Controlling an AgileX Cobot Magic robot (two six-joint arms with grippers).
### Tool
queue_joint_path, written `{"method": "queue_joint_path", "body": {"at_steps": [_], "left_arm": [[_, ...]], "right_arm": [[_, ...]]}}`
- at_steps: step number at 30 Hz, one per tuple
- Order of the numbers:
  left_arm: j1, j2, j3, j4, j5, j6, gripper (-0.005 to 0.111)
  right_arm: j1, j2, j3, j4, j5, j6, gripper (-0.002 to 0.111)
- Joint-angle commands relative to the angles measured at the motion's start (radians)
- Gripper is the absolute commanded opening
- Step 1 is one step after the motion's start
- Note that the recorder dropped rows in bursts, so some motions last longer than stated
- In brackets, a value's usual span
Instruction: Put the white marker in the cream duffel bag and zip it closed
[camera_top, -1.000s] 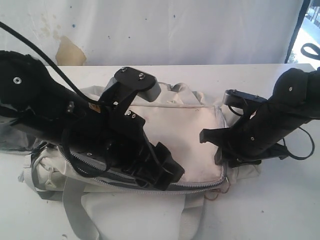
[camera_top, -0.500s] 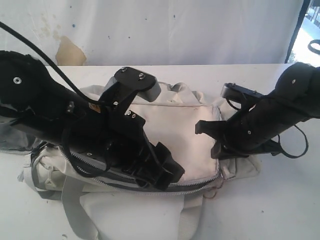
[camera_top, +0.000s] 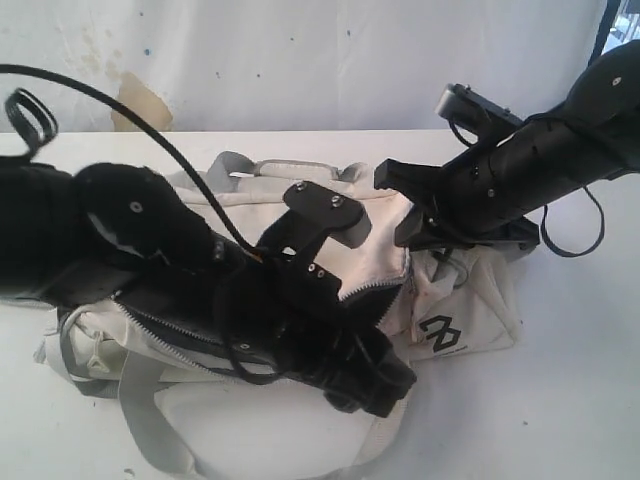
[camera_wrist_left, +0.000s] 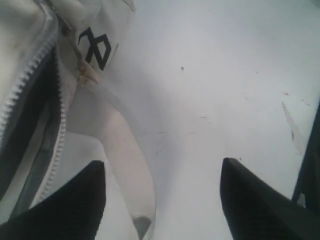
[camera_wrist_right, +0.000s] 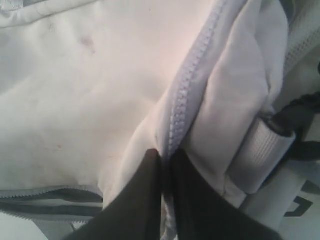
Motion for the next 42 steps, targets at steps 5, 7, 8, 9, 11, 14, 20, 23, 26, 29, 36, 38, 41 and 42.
{"method": "queue_joint_path", "body": {"at_steps": [5, 7, 8, 9, 11, 14, 20, 23, 26, 29, 36, 38, 41, 42], "left_arm": [[-0.039, 0.149, -0.043, -0.276, -0.174, 0.056, 0.070], [-0.039, 0.184, -0.056, -0.374, -0.168, 0.011, 0.070], [-0.039, 0.196, -0.058, -0.408, -0.172, -0.020, 0.070], [-0.039, 0.201, -0.057, -0.430, -0.172, -0.034, 0.070], [-0.039, 0.210, -0.060, -0.472, -0.157, -0.076, 0.070], [-0.039, 0.210, -0.079, -0.470, -0.168, -0.078, 0.070], [-0.039, 0.219, -0.138, -0.464, -0.162, -0.047, 0.070], [-0.039, 0.242, -0.138, -0.431, -0.166, -0.050, 0.070], [-0.039, 0.271, -0.140, -0.426, -0.183, -0.048, 0.070], [-0.039, 0.290, -0.144, -0.408, -0.214, -0.041, 0.070], [-0.039, 0.302, -0.144, -0.408, -0.346, 0.026, 0.070], [-0.039, 0.313, -0.144, -0.408, -0.341, 0.026, 0.070], [-0.039, 0.336, -0.158, -0.410, -0.303, 0.026, 0.070], [-0.039, 0.347, -0.169, -0.410, -0.277, 0.026, 0.070]], "right_arm": [[-0.002, -0.010, -0.009, -0.016, 0.041, -0.013, 0.000], [-0.002, -0.010, -0.009, -0.020, 0.047, -0.013, 0.000], [-0.002, -0.010, -0.009, -0.023, 0.053, -0.013, 0.000], [-0.002, -0.010, -0.009, -0.029, 0.055, -0.013, 0.000], [-0.002, -0.010, -0.009, -0.048, 0.063, -0.013, 0.000], [-0.002, -0.010, -0.009, -0.054, 0.063, -0.013, 0.000], [-0.002, -0.010, -0.009, -0.056, 0.065, -0.013, 0.000], [-0.002, -0.010, -0.009, -0.056, 0.065, -0.013, 0.000], [-0.002, -0.010, -0.011, -0.056, 0.068, -0.013, 0.000], [-0.002, -0.010, -0.014, -0.056, 0.073, -0.013, 0.000], [-0.002, -0.010, -0.014, -0.052, 0.087, -0.013, 0.000], [-0.002, -0.010, -0.014, -0.052, 0.087, -0.013, 0.000], [-0.002, -0.010, -0.014, -0.042, 0.094, -0.013, 0.000], [-0.002, -0.010, -0.014, -0.042, 0.094, -0.013, 0.000]]}}
